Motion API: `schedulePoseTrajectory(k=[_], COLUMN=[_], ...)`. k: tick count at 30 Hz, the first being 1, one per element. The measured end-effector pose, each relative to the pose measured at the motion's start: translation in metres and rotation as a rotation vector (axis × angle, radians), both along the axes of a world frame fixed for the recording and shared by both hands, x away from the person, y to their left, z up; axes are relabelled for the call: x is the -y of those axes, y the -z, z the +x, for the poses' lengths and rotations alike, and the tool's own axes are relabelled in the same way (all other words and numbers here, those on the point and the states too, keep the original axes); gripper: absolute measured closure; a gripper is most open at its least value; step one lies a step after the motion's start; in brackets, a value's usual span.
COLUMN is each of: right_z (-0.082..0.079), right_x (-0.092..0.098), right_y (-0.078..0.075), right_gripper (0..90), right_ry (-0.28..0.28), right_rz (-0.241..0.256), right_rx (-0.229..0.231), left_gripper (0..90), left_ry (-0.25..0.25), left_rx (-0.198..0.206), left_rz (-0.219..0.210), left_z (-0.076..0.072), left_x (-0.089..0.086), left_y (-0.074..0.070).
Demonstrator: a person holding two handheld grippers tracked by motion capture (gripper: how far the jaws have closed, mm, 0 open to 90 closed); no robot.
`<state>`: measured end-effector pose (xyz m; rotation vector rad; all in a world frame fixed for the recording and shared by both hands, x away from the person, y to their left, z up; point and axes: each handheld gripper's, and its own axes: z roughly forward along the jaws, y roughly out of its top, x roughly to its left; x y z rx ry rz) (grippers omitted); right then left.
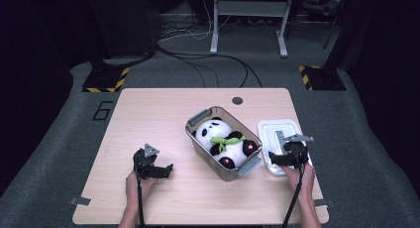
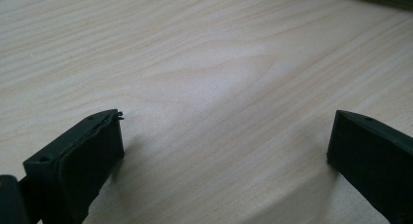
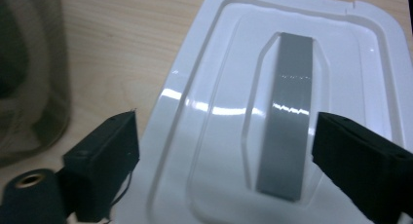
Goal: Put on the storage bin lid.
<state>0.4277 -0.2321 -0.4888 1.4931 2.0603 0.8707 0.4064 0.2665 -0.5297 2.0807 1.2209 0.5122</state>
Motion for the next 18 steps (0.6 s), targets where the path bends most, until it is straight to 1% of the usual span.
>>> schedulePoseTrajectory(k=[1, 2, 3, 4, 5, 7, 8, 9, 10, 11, 12, 13, 14, 15, 16, 17, 18], right_z=[0.005, 0.010, 0.015, 0.020, 0.024, 0.033, 0.036, 0.039, 0.041, 0.043, 0.045, 0.046, 0.047, 0.047, 0.047, 0.046, 0.046], right_x=[0.001, 0.002, 0.004, 0.007, 0.008, 0.013, 0.014, 0.015, 0.015, 0.017, 0.017, 0.018, 0.019, 0.019, 0.020, 0.019, 0.020], right_y=[0.001, 0.002, 0.003, 0.004, 0.005, 0.007, 0.008, 0.010, 0.011, 0.011, 0.011, 0.012, 0.012, 0.012, 0.013, 0.013, 0.014], right_gripper=[16.1, 20.1, 25.5, 28.8, 32.6, 36.5, 39.9, 41.3, 42.4, 45.4, 50.8, 51.0, 53.1, 54.9, 59.7, 63.8, 64.1], right_ry=[0.008, 0.019, 0.022, 0.036, 0.056, 0.070, 0.087, 0.092, 0.098, 0.102, 0.121, 0.114, 0.113, 0.108, 0.093, 0.097, 0.092], right_rz=[-0.012, -0.019, -0.010, -0.006, -0.016, 0.003, -0.007, -0.029, -0.026, -0.012, -0.030, -0.031, -0.008, -0.001, -0.006, -0.017, -0.010], right_rx=[0.001, -0.013, -0.016, -0.026, -0.029, -0.052, -0.065, -0.056, -0.052, -0.060, -0.071, -0.074, -0.074, -0.077, -0.071, -0.057, -0.050], left_gripper=[0.0, 0.0, 0.0, 0.0, 0.0, 0.0, 0.0, 0.0, 0.0, 0.0, 0.0, 0.0, 0.0, 0.0, 0.0, 0.0, 0.0], left_ry=[0.003, 0.003, 0.005, 0.006, 0.007, 0.007, 0.008, 0.008, 0.009, 0.008, 0.011, 0.011, 0.011, 0.011, 0.011, 0.011, 0.014], left_rx=[-0.001, 0.001, 0.001, 0.000, 0.000, 0.003, 0.001, 0.001, 0.000, 0.001, 0.002, 0.002, 0.002, 0.002, 0.003, 0.002, 0.004], left_rz=[0.001, 0.001, 0.002, 0.000, 0.001, 0.000, -0.001, -0.002, -0.002, -0.002, 0.001, 0.000, 0.001, 0.001, 0.002, 0.002, 0.004], left_z=[0.000, 0.000, 0.000, 0.000, 0.000, 0.000, 0.000, 0.000, 0.000, 0.000, 0.000, 0.000, 0.000, 0.000, 0.000, 0.000, 0.000], left_x=[0.000, 0.000, 0.000, 0.000, 0.000, 0.001, 0.001, 0.001, 0.001, 0.001, 0.001, 0.001, 0.001, 0.001, 0.001, 0.001, 0.001], left_y=[0.000, 0.000, 0.000, 0.000, 0.000, 0.000, 0.000, 0.000, 0.000, 0.000, 0.000, 0.000, 0.000, 0.000, 0.000, 0.000, 0.000])
